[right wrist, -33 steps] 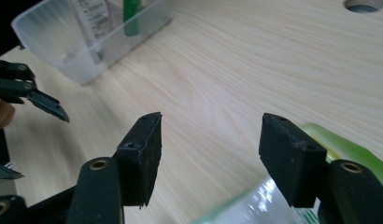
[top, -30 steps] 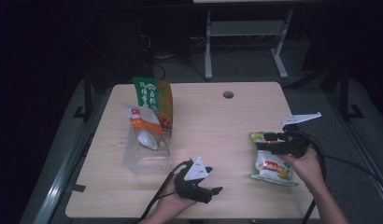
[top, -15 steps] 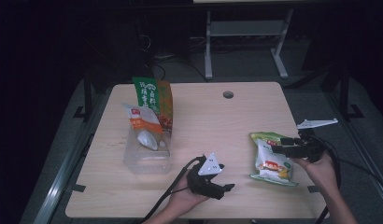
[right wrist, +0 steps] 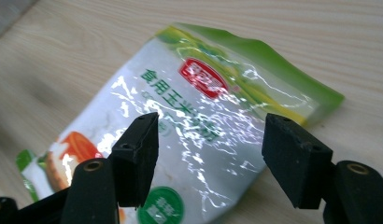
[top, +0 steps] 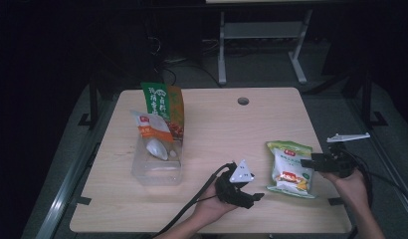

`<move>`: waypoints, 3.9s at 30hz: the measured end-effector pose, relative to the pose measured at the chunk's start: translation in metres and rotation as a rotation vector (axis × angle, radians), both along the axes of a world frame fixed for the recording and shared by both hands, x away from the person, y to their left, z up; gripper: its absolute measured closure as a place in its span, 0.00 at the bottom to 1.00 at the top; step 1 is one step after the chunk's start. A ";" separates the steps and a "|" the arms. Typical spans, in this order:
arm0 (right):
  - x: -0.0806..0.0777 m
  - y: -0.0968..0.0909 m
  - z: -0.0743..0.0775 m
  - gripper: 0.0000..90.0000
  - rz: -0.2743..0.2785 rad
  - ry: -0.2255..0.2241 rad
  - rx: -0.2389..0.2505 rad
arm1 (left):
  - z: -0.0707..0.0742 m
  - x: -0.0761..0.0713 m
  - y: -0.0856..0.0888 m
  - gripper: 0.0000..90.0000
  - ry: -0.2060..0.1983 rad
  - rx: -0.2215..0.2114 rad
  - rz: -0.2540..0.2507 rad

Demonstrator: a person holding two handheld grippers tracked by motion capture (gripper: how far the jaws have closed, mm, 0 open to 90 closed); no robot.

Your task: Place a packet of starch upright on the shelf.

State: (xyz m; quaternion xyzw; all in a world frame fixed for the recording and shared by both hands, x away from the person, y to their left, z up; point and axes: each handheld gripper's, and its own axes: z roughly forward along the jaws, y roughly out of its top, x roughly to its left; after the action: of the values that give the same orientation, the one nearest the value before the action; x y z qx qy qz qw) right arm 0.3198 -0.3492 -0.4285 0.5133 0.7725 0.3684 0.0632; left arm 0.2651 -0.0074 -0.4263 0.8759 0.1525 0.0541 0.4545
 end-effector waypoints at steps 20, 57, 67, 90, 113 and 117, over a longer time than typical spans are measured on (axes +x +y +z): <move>0.003 -0.016 -0.025 0.56 -0.026 0.071 0.038 | -0.008 0.019 -0.051 0.54 0.019 0.019 0.004; -0.003 0.009 -0.025 0.71 0.036 0.093 0.070 | -0.016 0.001 -0.047 0.46 -0.004 0.111 -0.002; -0.004 0.013 -0.023 0.71 0.045 0.098 0.052 | -0.018 0.010 -0.038 0.47 0.009 0.132 0.015; 0.006 0.021 -0.026 0.50 0.034 0.123 0.085 | -0.003 0.022 -0.015 0.68 -0.026 0.112 0.049; 0.017 0.030 -0.039 0.79 0.153 0.196 0.226 | -0.013 0.027 -0.019 0.71 0.041 0.119 0.044; 0.017 0.029 -0.041 0.85 0.158 0.208 0.255 | -0.013 0.027 -0.020 0.71 0.042 0.117 0.046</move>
State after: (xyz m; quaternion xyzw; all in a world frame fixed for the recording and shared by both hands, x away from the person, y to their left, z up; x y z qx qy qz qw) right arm 0.3368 -0.3201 -0.4694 0.4904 0.7598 0.4121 -0.1117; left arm 0.2923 -0.0271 -0.4397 0.8983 0.1788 0.0549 0.3976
